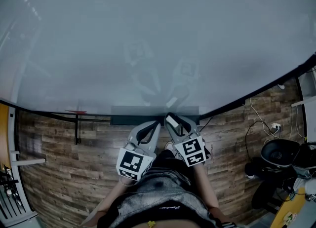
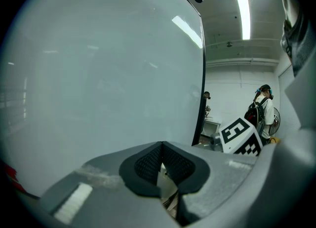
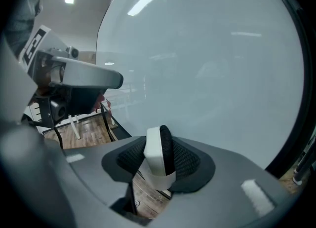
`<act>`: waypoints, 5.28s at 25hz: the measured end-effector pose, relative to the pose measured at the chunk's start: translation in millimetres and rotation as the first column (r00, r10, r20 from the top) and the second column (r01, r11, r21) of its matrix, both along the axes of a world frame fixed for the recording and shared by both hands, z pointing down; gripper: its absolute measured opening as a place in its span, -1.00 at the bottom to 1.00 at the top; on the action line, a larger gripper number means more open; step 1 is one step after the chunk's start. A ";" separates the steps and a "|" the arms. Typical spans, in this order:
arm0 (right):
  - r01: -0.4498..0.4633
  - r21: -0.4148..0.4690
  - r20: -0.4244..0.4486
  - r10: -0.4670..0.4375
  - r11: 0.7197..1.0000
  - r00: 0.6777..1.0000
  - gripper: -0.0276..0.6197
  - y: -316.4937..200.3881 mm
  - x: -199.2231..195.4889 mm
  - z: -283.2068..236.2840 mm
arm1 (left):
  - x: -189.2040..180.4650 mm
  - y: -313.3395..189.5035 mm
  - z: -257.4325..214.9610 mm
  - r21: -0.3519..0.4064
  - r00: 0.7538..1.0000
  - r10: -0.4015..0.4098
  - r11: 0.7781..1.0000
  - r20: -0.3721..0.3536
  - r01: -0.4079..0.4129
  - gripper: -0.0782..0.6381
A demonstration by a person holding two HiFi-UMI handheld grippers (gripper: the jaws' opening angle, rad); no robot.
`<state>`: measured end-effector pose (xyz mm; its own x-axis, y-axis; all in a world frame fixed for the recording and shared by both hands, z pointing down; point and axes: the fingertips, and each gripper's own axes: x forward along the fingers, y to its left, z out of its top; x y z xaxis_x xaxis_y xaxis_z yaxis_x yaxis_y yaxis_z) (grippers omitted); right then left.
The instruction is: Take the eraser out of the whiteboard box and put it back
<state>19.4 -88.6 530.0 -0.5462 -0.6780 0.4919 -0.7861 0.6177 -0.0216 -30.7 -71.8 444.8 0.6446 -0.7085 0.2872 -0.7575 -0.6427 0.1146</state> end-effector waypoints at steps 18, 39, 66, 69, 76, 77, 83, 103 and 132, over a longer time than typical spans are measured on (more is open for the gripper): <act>0.038 0.041 -0.014 -0.037 0.998 0.999 -0.40 13.2 -2.6 -63.7 | 1.6 4.1 -2.2 0.006 1.000 0.023 1.000 -0.009 -0.023 -0.78; 0.065 0.098 0.027 -0.068 0.993 0.997 -0.40 22.4 -3.7 -139.1 | 10.0 5.3 3.9 -0.006 0.999 0.044 0.999 -0.014 -0.044 -0.78; 0.071 0.113 0.041 -0.076 0.991 0.996 -0.40 32.5 -3.2 -168.7 | 8.5 7.5 7.1 -0.004 1.000 0.030 1.000 -0.010 -0.030 -0.78; 0.071 0.117 0.040 -0.076 0.991 0.996 -0.40 33.4 -2.6 -168.7 | 9.0 8.5 6.8 -0.005 1.000 0.030 1.000 -0.008 -0.030 -0.78; 0.071 0.112 0.041 -0.076 0.991 0.996 -0.40 33.3 -2.9 -166.6 | 9.8 8.1 6.0 -0.003 0.999 0.030 1.000 -0.012 -0.030 -0.78; 0.071 0.111 0.040 -0.076 0.991 0.996 -0.40 33.2 -2.9 -166.4 | 10.1 8.4 6.3 -0.009 0.999 0.030 1.000 -0.012 -0.030 -0.78; 0.073 0.108 0.039 -0.078 0.991 0.996 -0.40 32.1 -3.3 -164.9 | 10.7 9.0 8.5 -0.042 0.999 0.030 0.999 -0.016 -0.031 -0.78; 0.074 0.098 0.022 -0.077 0.992 0.997 -0.40 29.1 -2.3 -156.5 | 10.7 7.3 8.4 -0.013 0.999 0.032 0.999 -0.014 -0.032 -0.78; 0.080 -0.051 -0.031 -0.082 0.995 0.996 -0.40 9.1 -1.6 -24.6 | -4.0 13.1 12.8 -0.065 1.000 -0.010 0.998 -0.007 0.009 -0.78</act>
